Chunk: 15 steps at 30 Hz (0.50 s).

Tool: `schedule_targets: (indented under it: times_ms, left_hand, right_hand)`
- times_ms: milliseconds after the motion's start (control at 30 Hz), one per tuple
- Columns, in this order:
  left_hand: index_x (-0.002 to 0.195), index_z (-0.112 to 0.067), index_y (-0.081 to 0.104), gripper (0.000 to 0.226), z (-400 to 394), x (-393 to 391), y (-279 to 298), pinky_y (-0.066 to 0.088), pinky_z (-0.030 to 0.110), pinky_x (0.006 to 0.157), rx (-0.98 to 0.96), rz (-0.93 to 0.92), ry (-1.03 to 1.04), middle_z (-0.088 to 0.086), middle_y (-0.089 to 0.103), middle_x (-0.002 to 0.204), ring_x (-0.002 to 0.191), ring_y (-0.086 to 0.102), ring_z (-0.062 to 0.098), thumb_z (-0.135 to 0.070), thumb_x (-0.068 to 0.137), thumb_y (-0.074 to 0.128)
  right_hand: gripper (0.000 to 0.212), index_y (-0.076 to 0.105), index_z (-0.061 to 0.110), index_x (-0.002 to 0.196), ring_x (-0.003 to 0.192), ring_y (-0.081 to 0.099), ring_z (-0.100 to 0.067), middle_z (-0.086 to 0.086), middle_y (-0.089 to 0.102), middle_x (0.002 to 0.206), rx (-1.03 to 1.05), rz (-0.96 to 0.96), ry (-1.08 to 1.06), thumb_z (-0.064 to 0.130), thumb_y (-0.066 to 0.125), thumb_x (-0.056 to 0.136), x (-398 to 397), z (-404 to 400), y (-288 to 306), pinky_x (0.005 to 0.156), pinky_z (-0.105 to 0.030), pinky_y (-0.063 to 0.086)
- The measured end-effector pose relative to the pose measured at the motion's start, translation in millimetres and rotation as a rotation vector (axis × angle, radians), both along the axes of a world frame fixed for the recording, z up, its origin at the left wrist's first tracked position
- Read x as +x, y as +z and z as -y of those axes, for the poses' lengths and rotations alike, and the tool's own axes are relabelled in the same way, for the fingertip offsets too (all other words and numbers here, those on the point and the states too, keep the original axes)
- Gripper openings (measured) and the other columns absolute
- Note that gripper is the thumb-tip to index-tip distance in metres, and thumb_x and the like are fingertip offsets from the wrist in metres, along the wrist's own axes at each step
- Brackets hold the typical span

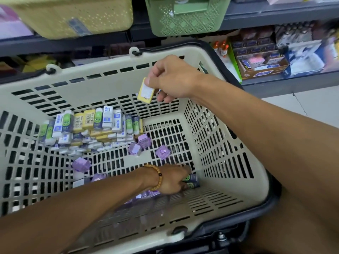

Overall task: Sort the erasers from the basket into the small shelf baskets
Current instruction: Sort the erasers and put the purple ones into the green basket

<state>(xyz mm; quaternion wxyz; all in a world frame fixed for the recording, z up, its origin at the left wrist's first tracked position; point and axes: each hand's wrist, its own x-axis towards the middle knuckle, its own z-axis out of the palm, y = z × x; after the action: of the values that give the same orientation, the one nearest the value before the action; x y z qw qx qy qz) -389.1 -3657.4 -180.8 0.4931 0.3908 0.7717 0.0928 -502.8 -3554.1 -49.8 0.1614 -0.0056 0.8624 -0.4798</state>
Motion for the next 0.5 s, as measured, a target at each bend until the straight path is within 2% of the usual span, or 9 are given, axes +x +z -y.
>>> schedule_targets:
  times_ms: [67,133,200,233,267,400,500]
  left_hand:
    - [0.145,-0.015,0.028,0.049,1,-3,8,0.046,0.036,0.098,0.043,0.063,0.088,0.012,0.055,0.129,0.107,0.057,0.022,-0.025,0.101,0.045]
    - [0.14,-0.02,0.034,0.042,6,-13,23,0.046,0.024,0.085,0.145,0.118,0.215,0.01,0.057,0.121,0.094,0.054,0.015,-0.024,0.101,0.046]
    - [0.113,-0.031,0.046,0.015,19,-25,44,0.046,0.023,0.072,0.249,0.155,0.387,0.002,0.058,0.099,0.082,0.053,0.012,-0.024,0.1,0.048]
    - [0.103,-0.032,0.046,0.009,29,-30,54,0.049,0.027,0.071,0.291,0.177,0.494,-0.002,0.058,0.091,0.078,0.056,0.01,-0.023,0.1,0.049]
    - [0.103,-0.028,0.047,0.008,40,-33,63,0.051,0.029,0.072,0.325,0.203,0.61,-0.003,0.059,0.09,0.076,0.059,0.008,-0.021,0.099,0.049]
    - [0.119,-0.012,0.054,0.022,94,-32,85,0.054,0.028,0.071,0.368,0.226,1.051,0.007,0.067,0.104,0.075,0.065,0.011,-0.015,0.098,0.053]
    - [0.135,-0.004,0.046,0.043,130,-24,98,0.054,0.027,0.065,0.42,0.321,1.45,0.012,0.065,0.101,0.067,0.064,0.012,-0.009,0.094,0.057]
  right_hand:
    - [0.014,0.064,0.01,0.092,0.061,0.066,-0.009,-0.012,0.071,0.095,-0.009,0.003,-0.003,0.022,0.058,0.097,-2,0,-2,0.057,-0.022,0.056]
    - [0.015,0.065,0.008,0.094,0.062,0.067,-0.009,-0.011,0.071,0.093,-0.016,0.008,-0.003,0.022,0.06,0.097,-4,0,-4,0.056,-0.02,0.056]
    - [0.014,0.065,0.007,0.093,0.059,0.065,-0.007,-0.012,0.071,0.088,-0.028,0.013,0.01,0.021,0.061,0.096,-8,1,-5,0.055,-0.02,0.055]
    - [0.013,0.065,0.007,0.092,0.058,0.064,-0.007,-0.013,0.071,0.085,-0.037,0.017,0.022,0.02,0.062,0.096,-10,2,-6,0.055,-0.02,0.055]
    - [0.012,0.065,0.008,0.091,0.057,0.064,-0.007,-0.013,0.071,0.082,-0.046,0.022,0.031,0.019,0.063,0.096,-12,3,-6,0.056,-0.02,0.055]
    - [0.01,0.066,0.009,0.086,0.061,0.067,-0.009,-0.013,0.07,0.081,-0.077,0.046,0.034,0.014,0.064,0.095,-23,1,-6,0.058,-0.019,0.054]
    - [0.009,0.067,0.007,0.087,0.058,0.066,-0.006,-0.011,0.071,0.078,-0.087,0.074,0.006,0.011,0.064,0.094,-29,12,-9,0.057,-0.018,0.055]
